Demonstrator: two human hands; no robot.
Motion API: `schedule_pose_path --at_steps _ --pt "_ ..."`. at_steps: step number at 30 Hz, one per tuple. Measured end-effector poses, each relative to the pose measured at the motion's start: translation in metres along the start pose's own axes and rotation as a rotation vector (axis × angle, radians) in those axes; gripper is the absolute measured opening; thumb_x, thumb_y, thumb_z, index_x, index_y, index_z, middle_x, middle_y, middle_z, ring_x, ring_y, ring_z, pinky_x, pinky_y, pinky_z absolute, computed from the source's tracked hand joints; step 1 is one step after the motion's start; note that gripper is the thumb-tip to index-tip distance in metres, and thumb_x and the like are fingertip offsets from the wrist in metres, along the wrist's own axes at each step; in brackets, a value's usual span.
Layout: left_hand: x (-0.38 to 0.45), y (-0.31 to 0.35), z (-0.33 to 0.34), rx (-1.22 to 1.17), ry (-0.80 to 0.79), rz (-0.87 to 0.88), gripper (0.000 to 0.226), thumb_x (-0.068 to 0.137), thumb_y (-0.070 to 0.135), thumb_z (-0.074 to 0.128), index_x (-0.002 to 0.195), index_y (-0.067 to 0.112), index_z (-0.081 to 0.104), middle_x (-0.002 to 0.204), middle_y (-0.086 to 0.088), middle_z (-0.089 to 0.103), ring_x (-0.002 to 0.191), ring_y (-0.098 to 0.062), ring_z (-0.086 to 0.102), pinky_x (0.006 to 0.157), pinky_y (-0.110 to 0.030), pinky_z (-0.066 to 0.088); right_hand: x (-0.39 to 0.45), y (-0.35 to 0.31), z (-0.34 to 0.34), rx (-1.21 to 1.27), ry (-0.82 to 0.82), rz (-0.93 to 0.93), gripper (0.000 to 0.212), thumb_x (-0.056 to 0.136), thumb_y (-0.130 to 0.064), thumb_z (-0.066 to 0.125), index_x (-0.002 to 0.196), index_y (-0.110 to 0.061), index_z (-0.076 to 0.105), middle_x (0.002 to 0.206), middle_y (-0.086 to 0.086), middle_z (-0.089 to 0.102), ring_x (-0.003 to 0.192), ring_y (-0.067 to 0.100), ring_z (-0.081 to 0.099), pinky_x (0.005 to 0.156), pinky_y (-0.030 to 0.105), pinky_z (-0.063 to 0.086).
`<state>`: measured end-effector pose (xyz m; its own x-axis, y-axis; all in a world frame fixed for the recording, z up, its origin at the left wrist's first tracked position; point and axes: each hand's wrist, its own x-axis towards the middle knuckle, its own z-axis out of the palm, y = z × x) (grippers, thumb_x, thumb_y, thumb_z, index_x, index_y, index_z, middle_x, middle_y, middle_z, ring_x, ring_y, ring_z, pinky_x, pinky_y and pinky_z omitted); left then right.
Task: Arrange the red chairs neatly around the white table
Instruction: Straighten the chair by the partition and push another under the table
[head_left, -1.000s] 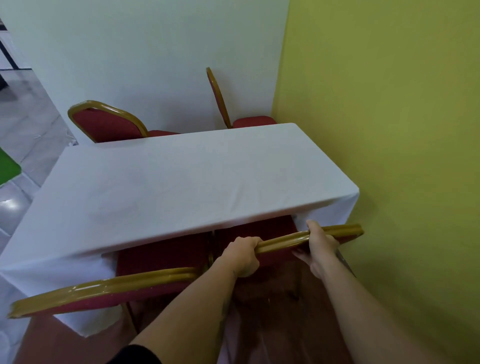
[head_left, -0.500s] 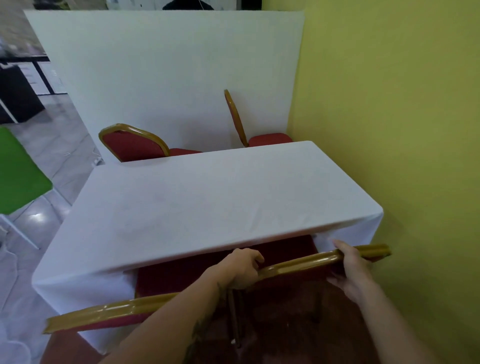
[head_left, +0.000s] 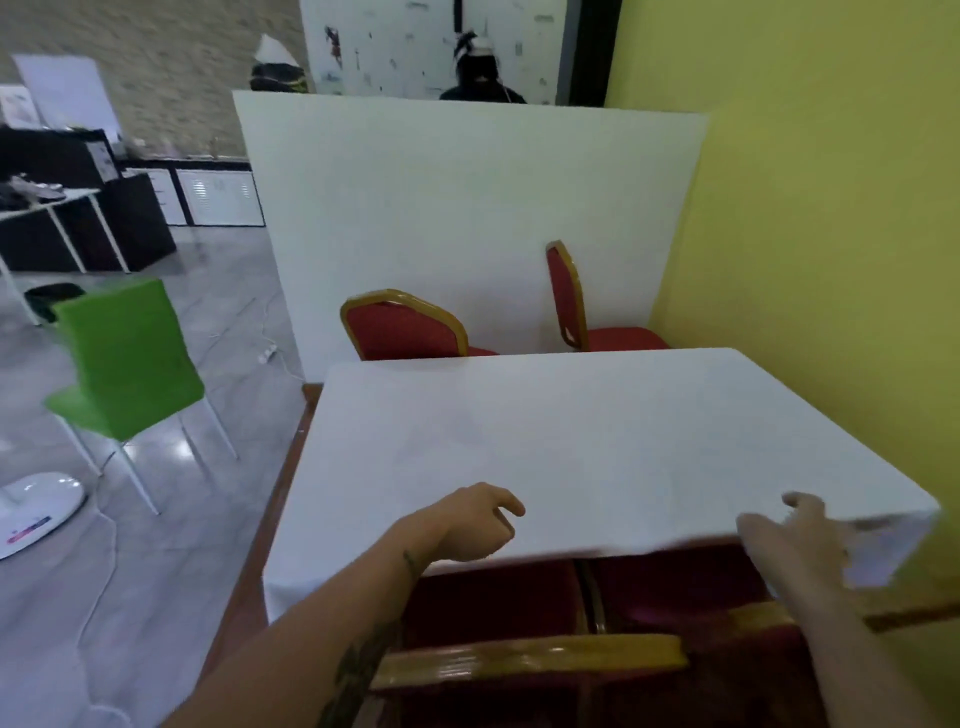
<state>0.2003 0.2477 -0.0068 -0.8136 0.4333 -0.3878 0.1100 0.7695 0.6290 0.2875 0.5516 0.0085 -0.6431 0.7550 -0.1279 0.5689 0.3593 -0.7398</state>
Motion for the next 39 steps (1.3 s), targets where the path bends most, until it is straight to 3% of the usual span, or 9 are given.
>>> schedule_pose_path --at_steps 4,8,13,15,18,21,29,36,39 --pt "-0.042 -0.062 -0.065 -0.04 0.092 -0.05 0.051 0.092 0.005 0.048 0.14 0.021 0.058 0.145 -0.008 0.058 0.129 -0.026 0.057 0.106 -0.038 0.048 -0.047 -0.053 0.081 -0.002 -0.21 -0.116 0.058 0.087 -0.015 0.06 0.141 -0.01 0.043 0.146 0.024 0.028 0.101 0.035 0.048 0.089 0.044 0.044" --pt "-0.07 -0.12 -0.132 -0.091 0.203 -0.085 0.051 0.092 -0.001 0.05 0.138 0.017 0.059 0.136 -0.007 0.065 0.119 -0.023 0.063 0.082 -0.025 0.052 -0.08 -0.114 0.16 -0.042 -0.395 -0.261 0.052 0.089 -0.01 0.058 0.139 -0.012 0.046 0.144 0.022 0.033 0.078 0.017 0.052 0.068 0.035 0.042" --pt "-0.089 -0.176 -0.211 -0.124 0.376 -0.125 0.055 0.087 -0.003 0.049 0.137 0.017 0.061 0.12 -0.004 0.073 0.106 -0.017 0.068 0.074 -0.021 0.056 -0.103 -0.202 0.244 -0.036 -0.505 -0.407 0.048 0.088 -0.01 0.059 0.135 -0.014 0.049 0.142 0.02 0.042 0.076 0.005 0.046 0.058 0.028 0.04" --pt "-0.09 -0.192 -0.235 -0.1 0.43 -0.105 0.052 0.089 -0.002 0.049 0.136 0.016 0.062 0.119 -0.004 0.073 0.105 -0.017 0.068 0.079 -0.023 0.056 -0.105 -0.228 0.273 -0.039 -0.528 -0.441 0.047 0.088 -0.01 0.059 0.133 -0.015 0.051 0.142 0.02 0.043 0.076 0.007 0.048 0.058 0.026 0.039" --pt "-0.079 -0.222 -0.272 -0.071 0.468 -0.097 0.049 0.088 0.0 0.049 0.131 0.018 0.065 0.116 -0.003 0.073 0.102 -0.019 0.07 0.085 -0.032 0.06 -0.097 -0.263 0.324 -0.059 -0.536 -0.468 0.046 0.086 -0.011 0.06 0.131 -0.017 0.053 0.141 0.02 0.045 0.088 0.018 0.05 0.063 0.031 0.041" --pt "-0.046 -0.262 -0.319 -0.041 0.439 -0.104 0.049 0.089 0.001 0.049 0.131 0.02 0.065 0.116 -0.003 0.073 0.1 -0.017 0.07 0.074 -0.023 0.056 -0.079 -0.299 0.385 -0.05 -0.544 -0.478 0.048 0.086 -0.009 0.06 0.132 -0.016 0.053 0.14 0.019 0.045 0.083 0.014 0.052 0.064 0.032 0.043" --pt "0.039 -0.315 -0.432 0.031 0.352 -0.087 0.046 0.092 0.002 0.05 0.133 0.019 0.063 0.12 -0.002 0.072 0.104 -0.015 0.068 0.068 -0.015 0.047 -0.03 -0.391 0.471 -0.131 -0.526 -0.418 0.051 0.084 -0.012 0.056 0.134 -0.018 0.049 0.136 0.012 0.042 0.085 0.022 0.064 0.066 0.033 0.051" --pt "0.136 -0.328 -0.5 0.037 0.239 0.003 0.044 0.095 0.008 0.051 0.137 0.019 0.062 0.122 0.0 0.069 0.106 -0.013 0.066 0.08 -0.016 0.05 0.019 -0.455 0.506 -0.312 -0.465 -0.425 0.058 0.081 -0.014 0.06 0.137 -0.018 0.047 0.131 0.012 0.039 0.111 0.03 0.052 0.089 0.043 0.054" --pt "0.189 -0.331 -0.525 0.075 0.217 0.073 0.035 0.099 0.021 0.052 0.131 0.026 0.064 0.121 0.001 0.07 0.104 -0.015 0.067 0.089 -0.026 0.053 0.042 -0.479 0.522 -0.382 -0.394 -0.409 0.059 0.079 -0.017 0.063 0.136 -0.016 0.05 0.139 0.014 0.041 0.124 0.033 0.046 0.1 0.045 0.051"
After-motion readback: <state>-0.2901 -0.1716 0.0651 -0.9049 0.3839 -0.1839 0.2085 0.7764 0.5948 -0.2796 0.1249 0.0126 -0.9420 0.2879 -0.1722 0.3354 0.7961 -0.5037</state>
